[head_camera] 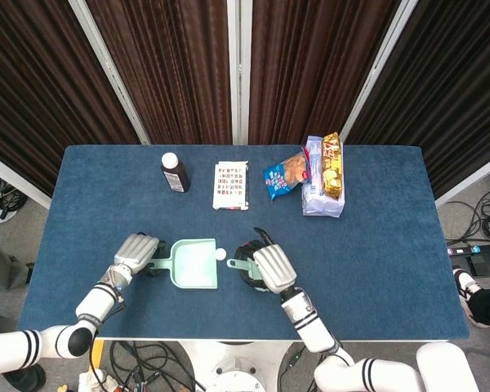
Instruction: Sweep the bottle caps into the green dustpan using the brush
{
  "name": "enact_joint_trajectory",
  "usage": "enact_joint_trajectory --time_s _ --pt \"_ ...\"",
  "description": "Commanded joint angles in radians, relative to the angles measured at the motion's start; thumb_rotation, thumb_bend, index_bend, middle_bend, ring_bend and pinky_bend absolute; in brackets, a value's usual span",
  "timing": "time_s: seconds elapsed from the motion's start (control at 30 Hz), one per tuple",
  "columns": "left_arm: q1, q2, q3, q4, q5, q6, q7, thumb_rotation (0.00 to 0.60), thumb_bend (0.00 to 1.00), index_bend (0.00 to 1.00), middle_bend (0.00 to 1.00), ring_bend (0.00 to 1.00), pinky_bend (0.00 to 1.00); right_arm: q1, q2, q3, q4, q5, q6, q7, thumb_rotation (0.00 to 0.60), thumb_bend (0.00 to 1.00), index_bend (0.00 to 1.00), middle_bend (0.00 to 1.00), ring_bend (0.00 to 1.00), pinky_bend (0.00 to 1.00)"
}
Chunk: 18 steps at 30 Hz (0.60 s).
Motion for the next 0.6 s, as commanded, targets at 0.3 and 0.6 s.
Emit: enact_joint_trajectory --time_s 0.3,0.6 --pt "-0.043 -0.048 -0.009 -0.003 -0.046 0.006 0.015 0.6 0.39 0.61 0.58 0.41 0.26 0.073 -0.027 0.062 0.015 -0.014 -0.066 0.101 0.6 0.54 0.76 0.67 0.35 0.07" --pt "-0.088 -0.078 -0.022 0.012 -0.091 0.005 0.038 0.6 0.39 0.61 0.58 0.41 0.26 0.124 0.185 0.106 -0.053 -0.012 -0.186 0.206 0.6 0.56 0.76 0.67 0.34 0.07"
